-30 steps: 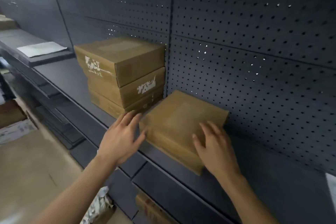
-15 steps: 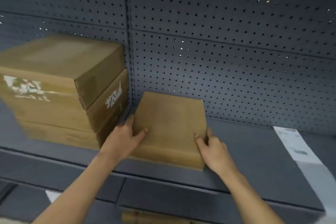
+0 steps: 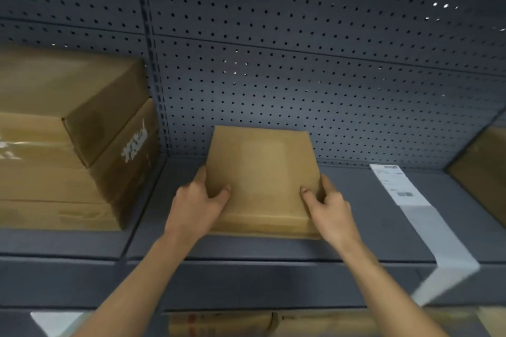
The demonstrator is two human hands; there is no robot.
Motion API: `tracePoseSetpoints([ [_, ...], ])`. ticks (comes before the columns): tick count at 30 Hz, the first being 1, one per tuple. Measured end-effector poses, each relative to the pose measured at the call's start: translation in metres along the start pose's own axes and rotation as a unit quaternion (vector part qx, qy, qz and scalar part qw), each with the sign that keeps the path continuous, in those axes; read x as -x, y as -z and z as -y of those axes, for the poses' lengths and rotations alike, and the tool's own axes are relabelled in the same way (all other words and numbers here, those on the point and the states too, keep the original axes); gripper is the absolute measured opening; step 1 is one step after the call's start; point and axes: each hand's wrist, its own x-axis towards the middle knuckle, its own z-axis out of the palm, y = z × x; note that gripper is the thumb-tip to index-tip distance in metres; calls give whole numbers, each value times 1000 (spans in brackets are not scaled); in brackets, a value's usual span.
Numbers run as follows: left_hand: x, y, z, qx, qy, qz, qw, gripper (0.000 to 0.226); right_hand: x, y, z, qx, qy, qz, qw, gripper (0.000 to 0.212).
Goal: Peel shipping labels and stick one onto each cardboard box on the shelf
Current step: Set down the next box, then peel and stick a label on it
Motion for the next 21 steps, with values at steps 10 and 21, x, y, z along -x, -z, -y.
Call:
tracePoseSetpoints([
  [10, 17, -94, -90, -2, -9, 27, 1000, 77, -32, 98, -81, -22, 0, -18, 1000, 45],
  [21, 27, -154, -131, -27, 64, 8, 998, 70, -73, 130, -129, -6, 22, 52, 998, 30],
])
